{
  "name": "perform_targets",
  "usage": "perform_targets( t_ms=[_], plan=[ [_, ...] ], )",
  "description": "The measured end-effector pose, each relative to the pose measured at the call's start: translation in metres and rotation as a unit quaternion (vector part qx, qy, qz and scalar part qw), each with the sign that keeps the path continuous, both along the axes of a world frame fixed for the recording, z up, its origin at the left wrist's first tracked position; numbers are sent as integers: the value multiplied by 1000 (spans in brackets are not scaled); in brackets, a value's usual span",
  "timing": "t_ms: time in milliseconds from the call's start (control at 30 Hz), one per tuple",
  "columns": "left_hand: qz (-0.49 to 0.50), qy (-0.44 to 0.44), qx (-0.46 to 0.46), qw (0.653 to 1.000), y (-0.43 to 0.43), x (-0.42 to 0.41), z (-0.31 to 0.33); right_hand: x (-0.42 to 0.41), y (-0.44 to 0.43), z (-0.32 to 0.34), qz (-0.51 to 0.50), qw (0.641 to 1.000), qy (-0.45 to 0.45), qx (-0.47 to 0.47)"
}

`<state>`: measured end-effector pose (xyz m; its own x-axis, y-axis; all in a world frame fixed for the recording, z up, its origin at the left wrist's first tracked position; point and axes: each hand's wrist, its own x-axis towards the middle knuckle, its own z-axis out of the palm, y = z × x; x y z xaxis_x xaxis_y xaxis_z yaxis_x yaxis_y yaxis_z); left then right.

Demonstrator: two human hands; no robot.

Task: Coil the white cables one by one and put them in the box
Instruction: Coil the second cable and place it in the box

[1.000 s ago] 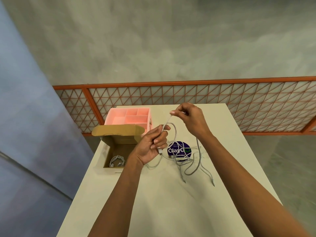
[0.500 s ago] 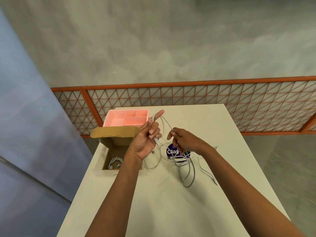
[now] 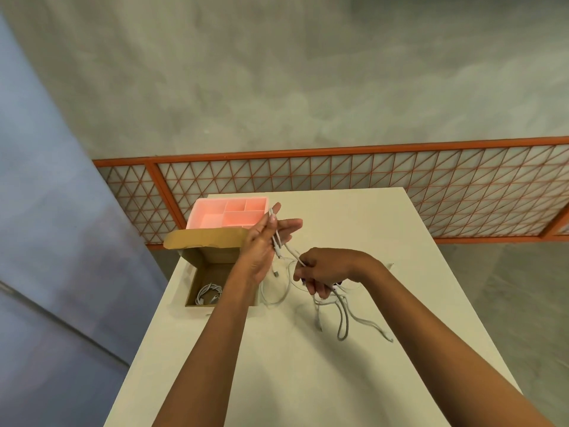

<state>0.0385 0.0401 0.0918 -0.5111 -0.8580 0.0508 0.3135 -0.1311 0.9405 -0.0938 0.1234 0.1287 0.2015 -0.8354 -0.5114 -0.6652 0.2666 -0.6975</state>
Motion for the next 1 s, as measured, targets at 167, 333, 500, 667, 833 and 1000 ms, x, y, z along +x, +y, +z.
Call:
perform_targets(
  t_ms=[167,333,500,667,833,1000],
  plan=[
    [4,-99,-65,993,-5,7,-5,-13,-4,20,18,982,160,-104],
    [-47,-161,-50,984,1,1,-6,-26,-12,31,-53,952,202,-224],
    [-140,-228,-80,960,11,2,4,-33,-15,39,-53,946,155,-278],
    [-173,-226,-76,955,10,4,9,-45,-15,38,-39,959,64,-272],
    [-242,-113,30,963,6,15,11,-59,-12,40,-55,965,-15,-257],
    [-345,73,154,923,6,22,10,-71,-15,33,-68,943,33,-323]
  ],
)
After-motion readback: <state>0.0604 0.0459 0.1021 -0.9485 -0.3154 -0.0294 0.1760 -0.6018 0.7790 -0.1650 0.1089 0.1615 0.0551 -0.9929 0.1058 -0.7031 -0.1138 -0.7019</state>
